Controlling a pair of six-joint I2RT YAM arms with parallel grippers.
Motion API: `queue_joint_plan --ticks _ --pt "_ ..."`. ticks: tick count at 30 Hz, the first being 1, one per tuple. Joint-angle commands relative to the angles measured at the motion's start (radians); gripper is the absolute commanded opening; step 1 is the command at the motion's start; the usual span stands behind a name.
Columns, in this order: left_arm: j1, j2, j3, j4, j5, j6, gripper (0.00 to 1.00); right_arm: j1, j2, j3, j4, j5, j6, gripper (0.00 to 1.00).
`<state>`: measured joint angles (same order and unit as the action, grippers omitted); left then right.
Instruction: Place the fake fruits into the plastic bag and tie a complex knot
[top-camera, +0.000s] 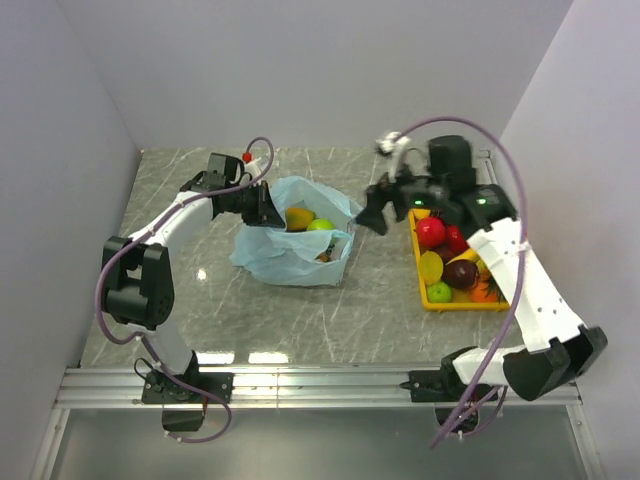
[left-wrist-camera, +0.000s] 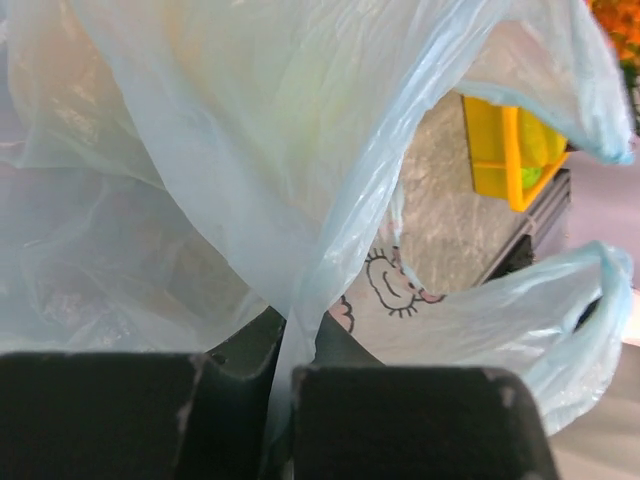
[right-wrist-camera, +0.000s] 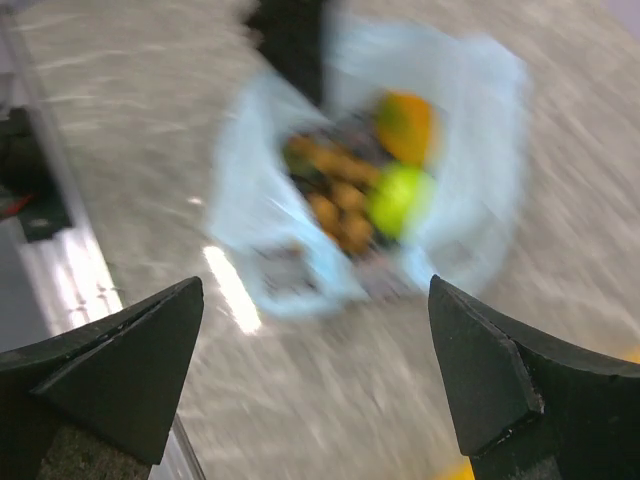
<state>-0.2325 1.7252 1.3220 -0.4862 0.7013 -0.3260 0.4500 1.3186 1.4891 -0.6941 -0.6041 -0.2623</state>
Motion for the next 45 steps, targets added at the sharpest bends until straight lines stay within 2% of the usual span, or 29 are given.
queue_joint_plan --ticks 1,2,7,12,19,31,37,40,41,45 --pt "-0.01 -0.059 -0.033 0.04 -0.043 0.033 0.03 -0.161 -0.021 0.005 -0.261 0.042 -0.066 1.0" --pt "-0.011 -0.07 -0.04 0.047 -0.048 0.031 0.03 -0.236 -0.033 -0.009 -0.274 0.07 -0.064 1.0" --pt "-0.011 -0.078 -0.06 0.063 -0.059 0.025 0.03 -0.397 -0.013 -0.133 -0.257 0.271 0.001 1.0" --pt "-0.013 -0.064 -0.044 0.057 -0.06 0.034 0.05 -0.536 0.151 -0.141 -0.174 0.348 0.128 0.98" --pt "-0.011 -0.047 -0.01 0.012 -0.075 0.073 0.05 -0.553 0.379 -0.052 -0.122 0.371 0.149 0.95" --pt "-0.011 -0.027 -0.017 0.012 -0.074 0.074 0.05 -0.55 0.498 -0.02 -0.117 0.325 0.155 0.93" --pt "-0.011 -0.009 -0.004 0.006 -0.069 0.076 0.05 -0.548 0.515 0.002 -0.145 0.271 0.147 0.81" --pt "-0.011 -0.003 0.002 0.003 -0.066 0.077 0.05 -0.551 0.504 0.02 -0.177 0.27 0.14 0.71" --pt "-0.011 -0.004 0.002 0.003 -0.066 0.077 0.04 -0.554 0.495 0.023 -0.188 0.271 0.135 0.63" --pt "-0.011 -0.006 -0.003 0.006 -0.063 0.073 0.04 -0.563 0.427 0.052 -0.263 0.285 0.123 0.57"
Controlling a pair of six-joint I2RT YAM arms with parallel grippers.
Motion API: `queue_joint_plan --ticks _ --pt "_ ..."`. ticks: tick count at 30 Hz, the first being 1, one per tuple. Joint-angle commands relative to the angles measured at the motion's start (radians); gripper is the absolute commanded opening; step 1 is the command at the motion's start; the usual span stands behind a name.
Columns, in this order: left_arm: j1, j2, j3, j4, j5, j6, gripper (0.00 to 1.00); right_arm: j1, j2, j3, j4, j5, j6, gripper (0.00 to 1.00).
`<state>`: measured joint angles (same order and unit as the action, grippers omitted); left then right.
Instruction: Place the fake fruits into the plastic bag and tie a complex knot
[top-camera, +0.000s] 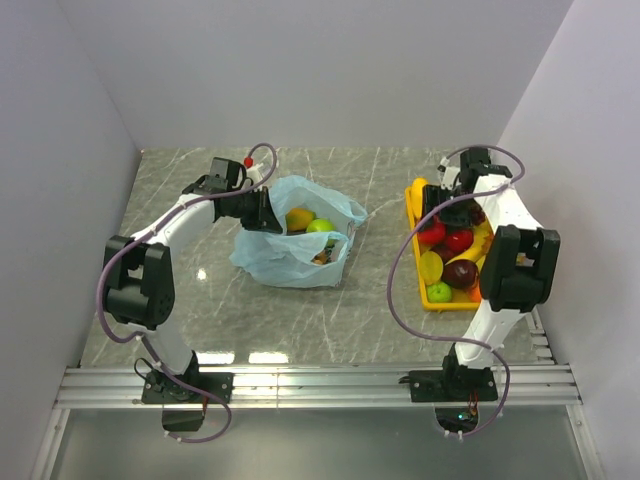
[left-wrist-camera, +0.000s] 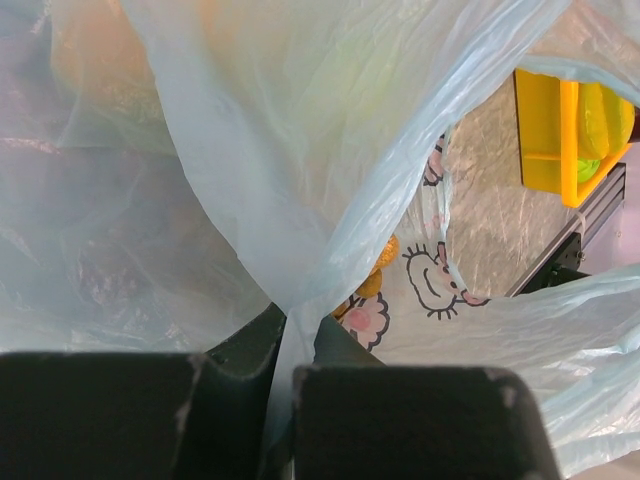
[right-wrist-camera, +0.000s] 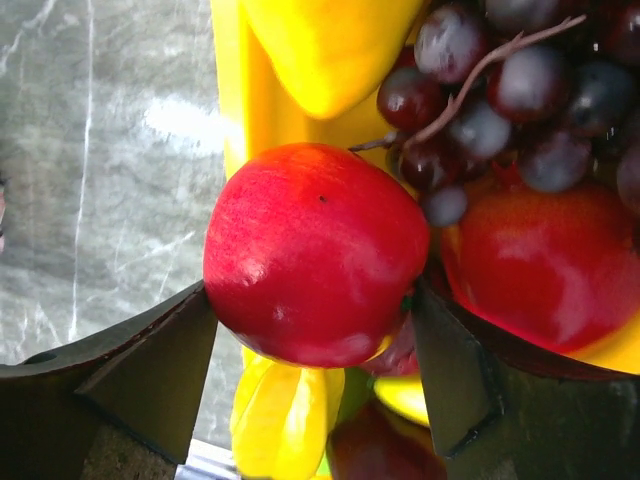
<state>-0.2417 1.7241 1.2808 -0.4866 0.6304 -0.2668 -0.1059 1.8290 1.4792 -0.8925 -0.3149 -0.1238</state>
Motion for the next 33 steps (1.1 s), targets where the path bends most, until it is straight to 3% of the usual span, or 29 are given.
queue_joint_plan --ticks 1,3,7,10,14,18,21,29,31,33 --pt "-0.002 -0.009 0.037 0.006 0.008 0.014 0.04 -0.009 -0.114 0.075 -0.081 -0.009 -0.023 0.56" --pt "-0.002 -0.012 0.037 0.003 0.012 0.012 0.04 -0.009 -0.155 0.105 -0.111 -0.033 -0.057 0.53" --pt "-0.002 -0.02 0.038 0.0 0.029 0.005 0.04 0.023 -0.255 0.157 -0.151 -0.295 -0.082 0.52" --pt "-0.002 -0.02 0.04 -0.003 0.035 0.003 0.04 0.138 -0.322 0.174 -0.053 -0.371 -0.007 0.51" --pt "-0.002 -0.015 0.04 -0.007 0.031 0.003 0.04 0.345 -0.359 0.174 0.218 -0.336 0.085 0.5" --pt "-0.002 -0.001 0.043 -0.001 0.034 -0.017 0.03 0.558 -0.266 0.184 0.365 -0.143 0.081 0.45" --pt "-0.002 -0.001 0.054 0.002 0.038 -0.031 0.02 0.646 -0.18 0.184 0.395 -0.095 0.046 0.44" --pt "-0.001 0.002 0.072 0.009 0.035 -0.038 0.02 0.791 -0.096 0.026 0.367 -0.216 -0.057 0.42" --pt "-0.001 0.006 0.083 0.009 0.038 -0.038 0.02 0.793 -0.057 0.05 0.336 -0.278 -0.043 0.65" --pt "-0.001 0.006 0.086 0.006 0.043 -0.038 0.02 0.789 -0.037 0.075 0.293 -0.293 -0.033 0.98"
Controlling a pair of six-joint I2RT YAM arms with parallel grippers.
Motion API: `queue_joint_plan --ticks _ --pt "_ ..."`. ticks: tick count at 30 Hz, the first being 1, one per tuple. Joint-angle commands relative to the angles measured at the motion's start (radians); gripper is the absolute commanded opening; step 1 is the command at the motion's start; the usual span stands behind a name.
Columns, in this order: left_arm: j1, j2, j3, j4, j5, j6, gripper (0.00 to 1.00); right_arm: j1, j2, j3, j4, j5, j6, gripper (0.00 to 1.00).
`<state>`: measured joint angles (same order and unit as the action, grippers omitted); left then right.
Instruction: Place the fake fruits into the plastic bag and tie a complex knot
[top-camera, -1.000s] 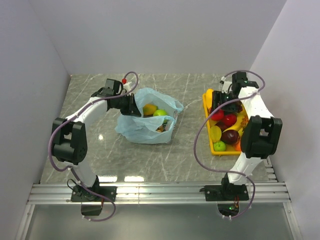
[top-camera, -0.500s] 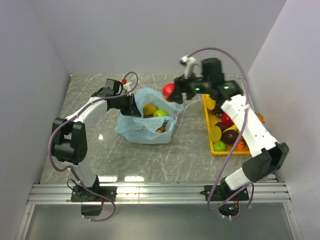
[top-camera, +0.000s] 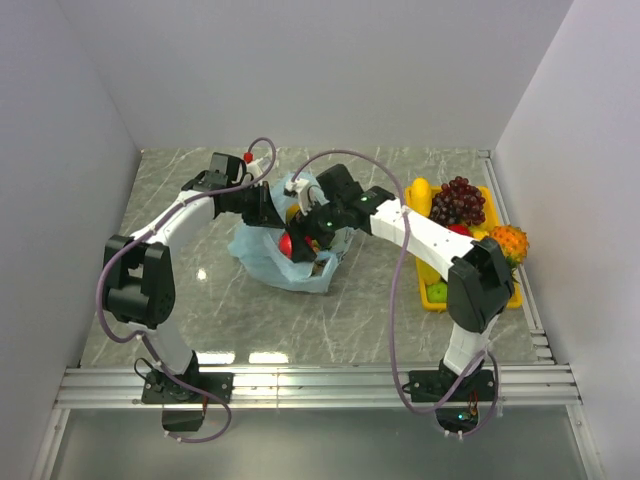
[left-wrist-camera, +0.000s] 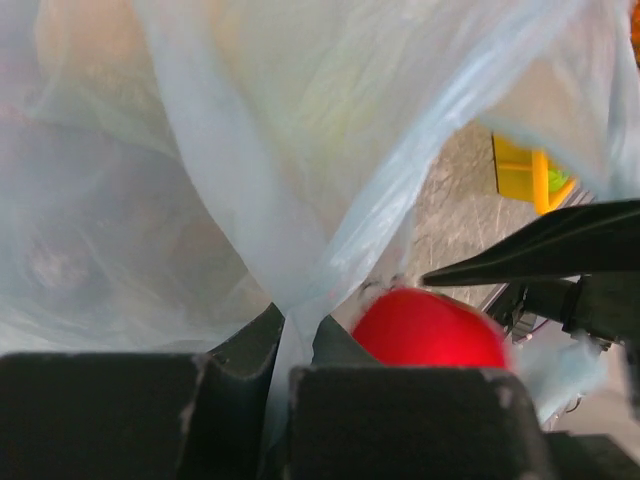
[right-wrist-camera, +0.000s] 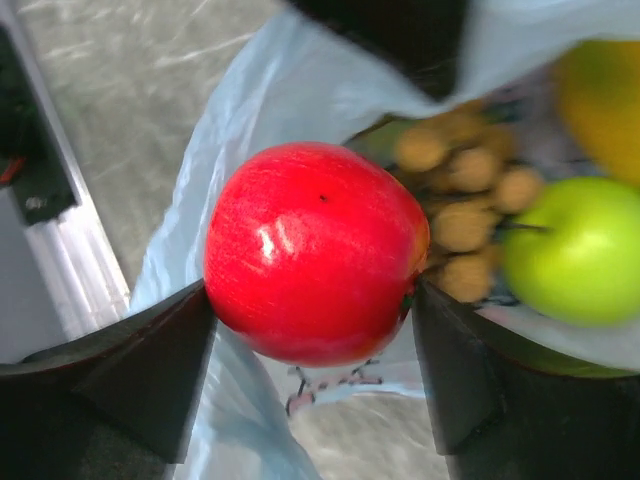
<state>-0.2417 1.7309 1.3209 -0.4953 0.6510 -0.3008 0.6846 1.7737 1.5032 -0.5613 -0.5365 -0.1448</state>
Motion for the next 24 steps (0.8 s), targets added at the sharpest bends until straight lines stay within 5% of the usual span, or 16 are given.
queue_joint_plan --ticks 1,14,19,24 --pt "-0.001 -0.001 0.043 0.015 0.024 -0.004 0.03 -0.005 0.012 0.063 -0.043 -0.089 -0.012 0.99" --pt "-0.001 -0.045 -0.029 0.024 0.029 -0.001 0.03 -0.266 -0.2 0.235 -0.359 -0.171 -0.073 1.0" --pt "-0.001 -0.045 -0.034 0.027 0.021 -0.003 0.02 -0.448 -0.298 0.154 -0.448 -0.169 -0.098 0.94" --pt "-0.001 -0.042 -0.025 0.014 0.022 0.011 0.03 -0.618 -0.39 0.008 -0.584 0.028 -0.203 0.91"
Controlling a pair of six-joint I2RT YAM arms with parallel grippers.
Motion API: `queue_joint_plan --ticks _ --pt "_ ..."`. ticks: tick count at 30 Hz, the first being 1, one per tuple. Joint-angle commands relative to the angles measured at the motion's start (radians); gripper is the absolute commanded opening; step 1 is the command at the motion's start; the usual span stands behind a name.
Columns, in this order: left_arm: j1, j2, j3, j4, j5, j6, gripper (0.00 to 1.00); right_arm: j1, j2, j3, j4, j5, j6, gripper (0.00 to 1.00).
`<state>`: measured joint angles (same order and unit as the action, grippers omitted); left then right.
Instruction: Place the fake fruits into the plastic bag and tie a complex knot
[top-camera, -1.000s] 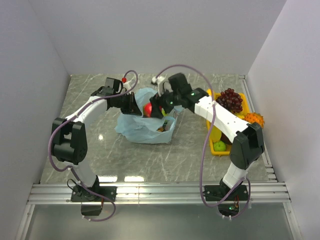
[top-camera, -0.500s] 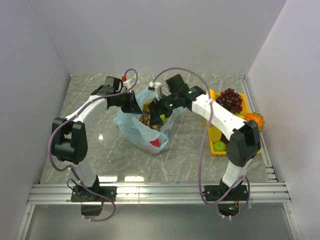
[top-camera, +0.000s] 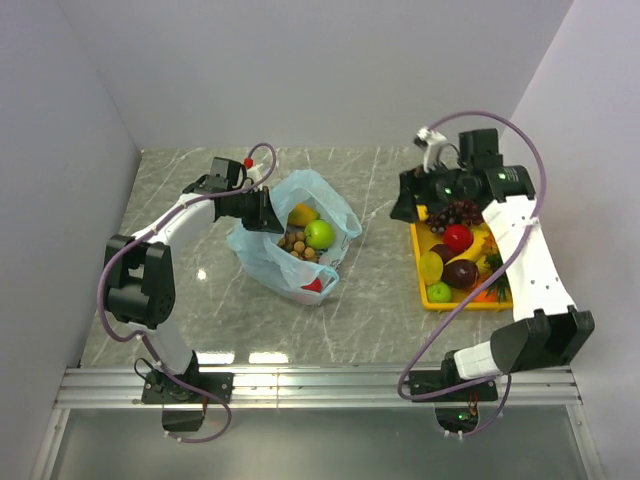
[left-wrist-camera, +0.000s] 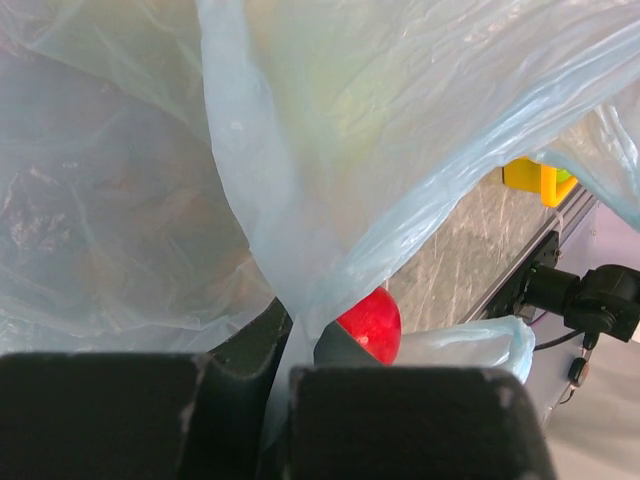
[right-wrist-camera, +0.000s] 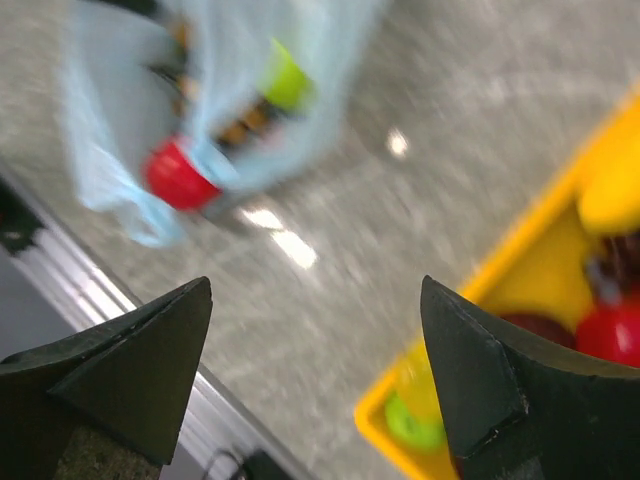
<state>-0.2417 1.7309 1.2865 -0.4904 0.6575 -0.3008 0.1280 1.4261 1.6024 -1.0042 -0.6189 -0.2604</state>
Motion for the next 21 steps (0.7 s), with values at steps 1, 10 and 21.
queue_joint_plan --ticks 1,10,21 --pt "-0.001 -0.041 0.008 0.006 0.019 0.012 0.03 -0.082 -0.055 -0.119 -0.158 0.16 -0.114 0.91" --pt "-0.002 -0.045 -0.027 0.027 0.024 -0.003 0.03 -0.105 -0.052 -0.298 -0.157 0.383 -0.14 0.9" --pt "-0.002 -0.053 -0.021 0.015 0.007 0.008 0.03 -0.105 0.108 -0.334 -0.056 0.449 -0.023 0.86"
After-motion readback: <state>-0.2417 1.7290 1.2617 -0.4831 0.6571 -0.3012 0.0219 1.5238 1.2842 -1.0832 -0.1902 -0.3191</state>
